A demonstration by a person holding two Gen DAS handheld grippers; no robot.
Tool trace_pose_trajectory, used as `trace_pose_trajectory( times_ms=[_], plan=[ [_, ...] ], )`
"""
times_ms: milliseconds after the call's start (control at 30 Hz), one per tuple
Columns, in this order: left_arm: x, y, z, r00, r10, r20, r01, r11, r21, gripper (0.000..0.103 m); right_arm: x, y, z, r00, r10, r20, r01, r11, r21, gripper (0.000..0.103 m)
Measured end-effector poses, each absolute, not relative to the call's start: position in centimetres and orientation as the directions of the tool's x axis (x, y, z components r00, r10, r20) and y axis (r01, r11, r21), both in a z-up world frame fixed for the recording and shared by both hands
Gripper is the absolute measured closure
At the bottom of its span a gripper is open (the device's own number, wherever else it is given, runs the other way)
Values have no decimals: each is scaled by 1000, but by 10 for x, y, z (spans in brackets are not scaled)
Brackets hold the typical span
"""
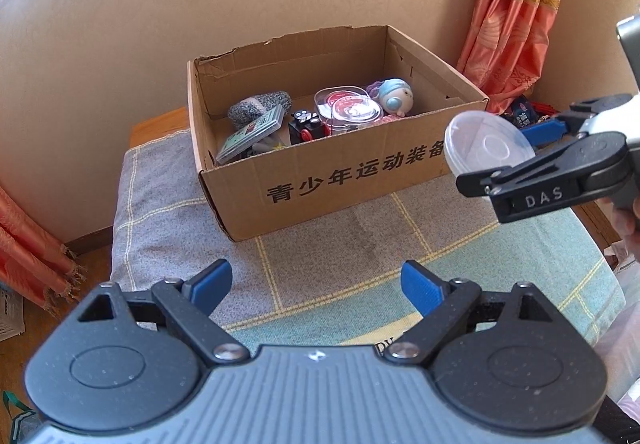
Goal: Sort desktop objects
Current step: 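Grasp the clear round lid with the right tool and lift it, then carry the lid over the box and open the right tool to drop it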
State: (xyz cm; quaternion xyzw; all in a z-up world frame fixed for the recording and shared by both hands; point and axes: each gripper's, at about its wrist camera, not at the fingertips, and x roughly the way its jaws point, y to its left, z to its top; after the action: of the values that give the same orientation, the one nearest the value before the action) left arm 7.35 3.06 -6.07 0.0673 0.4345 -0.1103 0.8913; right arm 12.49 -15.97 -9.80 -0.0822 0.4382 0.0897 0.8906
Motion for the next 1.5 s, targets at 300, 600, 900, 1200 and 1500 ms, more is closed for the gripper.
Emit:
trace_pose_trajectory(
  times_ms=[300, 600, 900, 1200, 1500],
  plan=[
    [74, 31, -62, 602, -148, -785, 259, 966, 17, 12, 135, -157, -72, 646, 81, -759, -243, 964, -105, 11],
    [79, 40, -64, 609, -161, -777, 248, 969, -7, 12, 168, -147, -54, 676, 83, -733, -269, 953, -140, 11],
    [88, 49, -72, 625, -150, -766, 234, 972, 0, 11, 217, -139, -57, 664, 90, -742, -283, 949, -139, 11],
    [99, 54, -79, 626, -142, -767, 229, 973, 6, 11, 261, -133, -68, 644, 95, -759, -295, 947, -131, 11],
    [107, 55, -82, 603, -179, -777, 249, 968, -30, 11, 293, -128, -75, 617, 98, -781, -282, 954, -103, 11]
  ],
)
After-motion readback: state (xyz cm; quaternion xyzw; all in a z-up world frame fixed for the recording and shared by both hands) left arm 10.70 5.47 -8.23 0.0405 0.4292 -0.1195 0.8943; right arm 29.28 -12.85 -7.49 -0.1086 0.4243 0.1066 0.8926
